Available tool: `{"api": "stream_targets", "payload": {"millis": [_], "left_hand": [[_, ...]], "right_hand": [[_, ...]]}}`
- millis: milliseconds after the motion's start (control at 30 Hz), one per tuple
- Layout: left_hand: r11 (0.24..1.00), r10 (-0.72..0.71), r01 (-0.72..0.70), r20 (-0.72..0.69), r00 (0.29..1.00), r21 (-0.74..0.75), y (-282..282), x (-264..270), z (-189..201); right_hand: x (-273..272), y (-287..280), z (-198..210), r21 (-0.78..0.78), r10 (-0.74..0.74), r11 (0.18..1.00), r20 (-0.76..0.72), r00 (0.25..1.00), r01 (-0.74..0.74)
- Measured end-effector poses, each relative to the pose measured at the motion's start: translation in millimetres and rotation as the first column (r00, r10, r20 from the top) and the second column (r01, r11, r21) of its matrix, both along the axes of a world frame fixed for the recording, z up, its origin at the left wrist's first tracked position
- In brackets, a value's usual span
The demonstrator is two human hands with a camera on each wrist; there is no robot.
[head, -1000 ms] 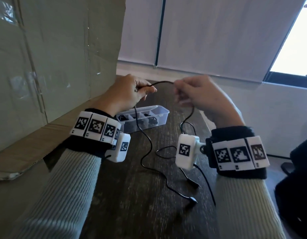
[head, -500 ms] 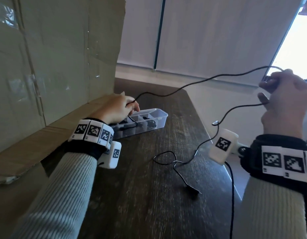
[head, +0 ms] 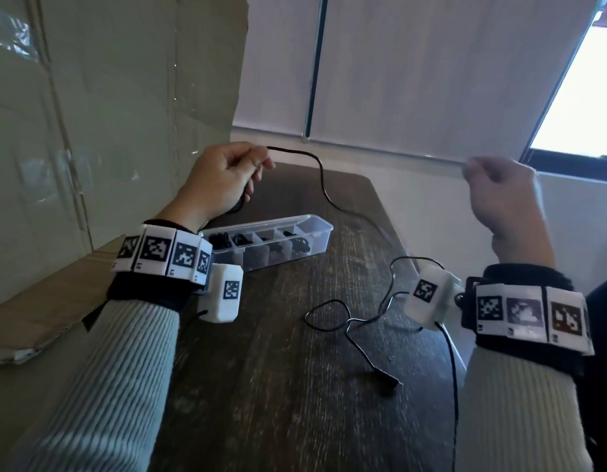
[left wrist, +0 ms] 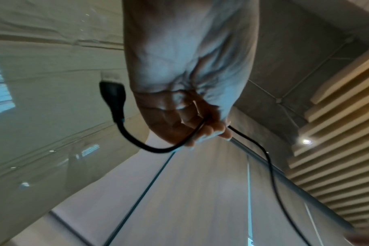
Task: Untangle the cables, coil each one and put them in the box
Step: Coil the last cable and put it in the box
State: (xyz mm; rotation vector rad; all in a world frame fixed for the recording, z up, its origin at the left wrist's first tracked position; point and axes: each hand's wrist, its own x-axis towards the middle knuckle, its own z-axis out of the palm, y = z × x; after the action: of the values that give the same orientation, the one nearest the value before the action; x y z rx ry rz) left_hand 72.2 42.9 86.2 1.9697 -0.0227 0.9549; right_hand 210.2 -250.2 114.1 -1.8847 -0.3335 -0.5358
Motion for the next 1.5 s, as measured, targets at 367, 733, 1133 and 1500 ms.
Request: {"api": "stream_targets", "payload": {"millis": [367, 733, 1133, 1500], "left_hand": [[0.980, -0.084, 0.115, -0.183, 0.979, 0.165, -30, 7, 0], [0.805, -0.339, 0.384, 0.181, 0.923, -0.451, -38, 2, 13], [0.338, -0.263, 0.620, 0.561, 0.784, -0.708, -41, -2, 26], [0.986, -0.079, 0.072, -0.044, 0.996, -0.153, -42, 5, 7]], "right_hand": [[-55, 85, 3, -0.019, 0.534, 0.843, -0.109, 0.839, -0.538], [-22, 61, -5, -0.014, 0.319, 0.948, -0.028, 0.947, -0.319], [-60, 98, -18, -0.522, 0.667, 0.517, -0.251, 0.702, -0.678], [-89, 76, 8, -0.377, 0.763, 0.575, -0.071, 0.642, -0.726]]}}
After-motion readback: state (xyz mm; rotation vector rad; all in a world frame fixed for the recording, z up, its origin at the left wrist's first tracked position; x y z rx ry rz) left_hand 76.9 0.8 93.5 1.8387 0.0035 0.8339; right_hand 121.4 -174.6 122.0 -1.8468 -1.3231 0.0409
